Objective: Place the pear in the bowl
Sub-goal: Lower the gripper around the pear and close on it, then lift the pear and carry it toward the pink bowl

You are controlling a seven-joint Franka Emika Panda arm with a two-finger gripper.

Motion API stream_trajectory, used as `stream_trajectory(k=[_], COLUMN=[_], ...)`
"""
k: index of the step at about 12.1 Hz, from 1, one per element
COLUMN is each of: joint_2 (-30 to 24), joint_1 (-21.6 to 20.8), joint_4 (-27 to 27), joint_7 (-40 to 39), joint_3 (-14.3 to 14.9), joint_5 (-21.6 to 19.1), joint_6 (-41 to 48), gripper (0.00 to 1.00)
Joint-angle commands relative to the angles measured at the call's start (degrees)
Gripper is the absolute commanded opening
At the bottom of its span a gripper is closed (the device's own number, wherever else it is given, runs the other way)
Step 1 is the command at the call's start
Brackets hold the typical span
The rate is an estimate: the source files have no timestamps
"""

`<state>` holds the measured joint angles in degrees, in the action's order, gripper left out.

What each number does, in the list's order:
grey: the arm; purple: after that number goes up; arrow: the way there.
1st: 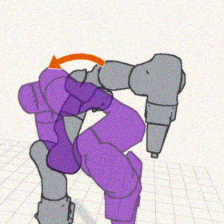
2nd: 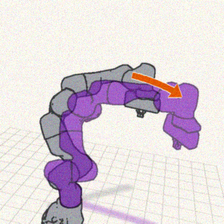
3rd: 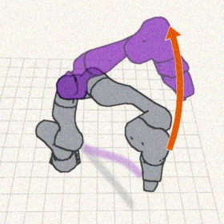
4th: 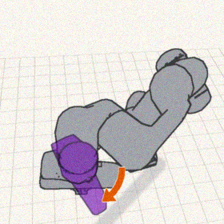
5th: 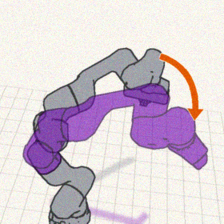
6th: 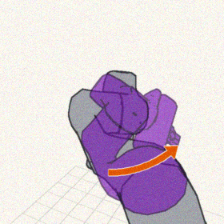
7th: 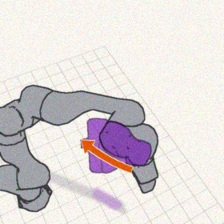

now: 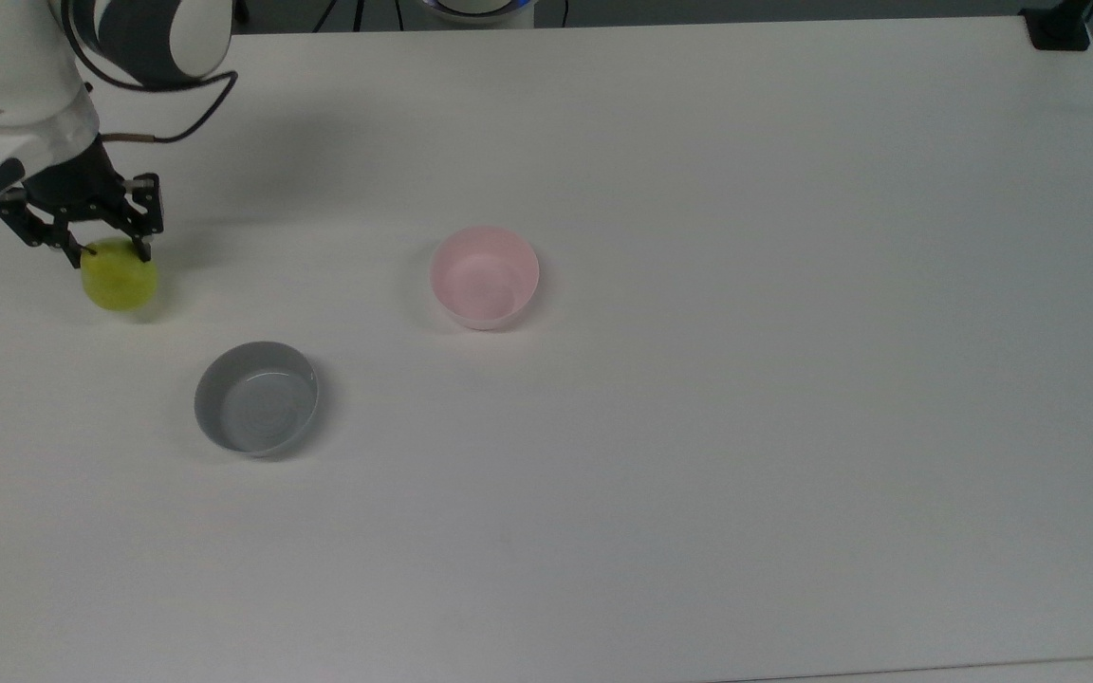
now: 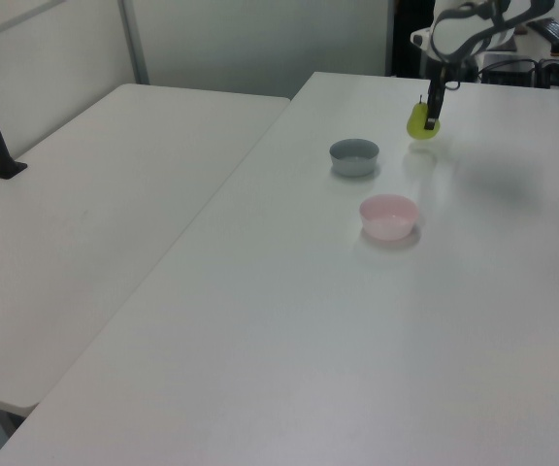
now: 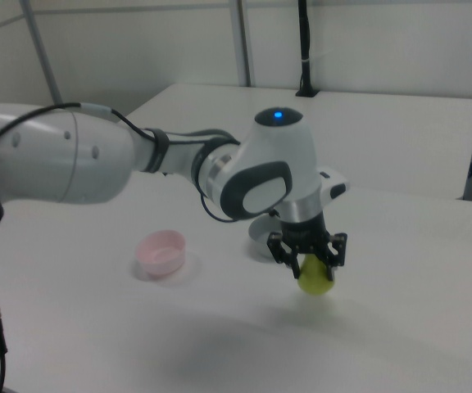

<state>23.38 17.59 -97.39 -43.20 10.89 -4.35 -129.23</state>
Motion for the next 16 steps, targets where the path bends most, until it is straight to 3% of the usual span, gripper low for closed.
stream_trajectory(k=[1, 5, 10, 12, 16], joint_2=[-6.9, -15.7, -23.6, -24.9, -24.9], joint_1=[-0.9, -4.7, -13.7, -18.2, -25.3], joint_4=[2.2, 3.6, 3.5, 3.4, 0.8], joint_7=[0.9, 6.7, 17.3, 20.7, 25.8], joint_3=[0.0, 0.0, 1.3, 2.6, 2.2], joint_5=[-0.8, -0.6, -0.1, -0.1, 0.0], joint_6=[12.2, 24.7, 35.0, 36.1, 32.7], gripper=[0.0, 0.0, 0.0, 0.0, 0.0])
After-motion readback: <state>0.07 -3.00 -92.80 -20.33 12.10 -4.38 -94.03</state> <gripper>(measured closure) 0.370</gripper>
